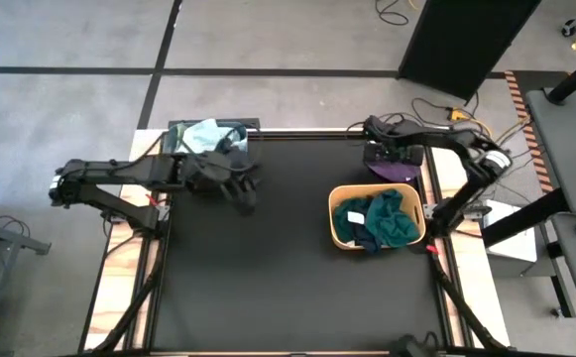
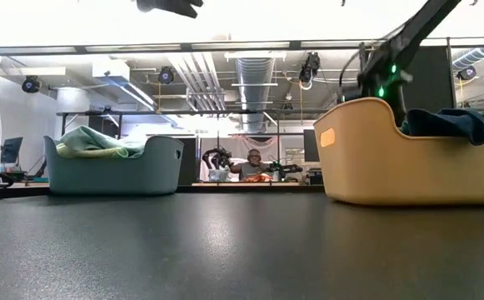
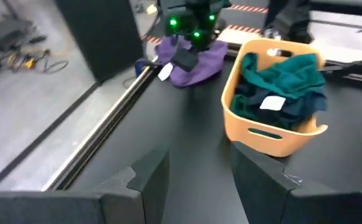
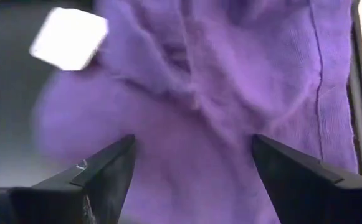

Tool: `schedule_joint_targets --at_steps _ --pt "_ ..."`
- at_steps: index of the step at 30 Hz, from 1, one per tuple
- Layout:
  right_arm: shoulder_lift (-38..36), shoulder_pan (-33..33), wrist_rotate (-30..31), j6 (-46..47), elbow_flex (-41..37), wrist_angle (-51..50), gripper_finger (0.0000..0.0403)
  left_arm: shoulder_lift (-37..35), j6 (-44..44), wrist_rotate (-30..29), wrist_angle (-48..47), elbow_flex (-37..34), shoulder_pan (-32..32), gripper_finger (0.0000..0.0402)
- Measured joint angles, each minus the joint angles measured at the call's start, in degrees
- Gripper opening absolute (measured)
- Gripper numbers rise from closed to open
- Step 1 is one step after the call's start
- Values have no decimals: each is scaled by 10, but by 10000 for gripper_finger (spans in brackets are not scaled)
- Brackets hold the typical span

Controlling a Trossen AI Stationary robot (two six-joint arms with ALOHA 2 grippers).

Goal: Sort towels by color in basket
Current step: Put the violet towel into the yellow bin

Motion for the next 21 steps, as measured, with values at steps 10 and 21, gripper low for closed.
schedule_joint_targets --at_steps 10,21 --pt "106 -22 -38 -7 2 43 246 55 -80 -6 0 0 -30 152" --pt "-44 4 -48 -66 -1 78 25 38 -91 -24 -8 0 -58 152"
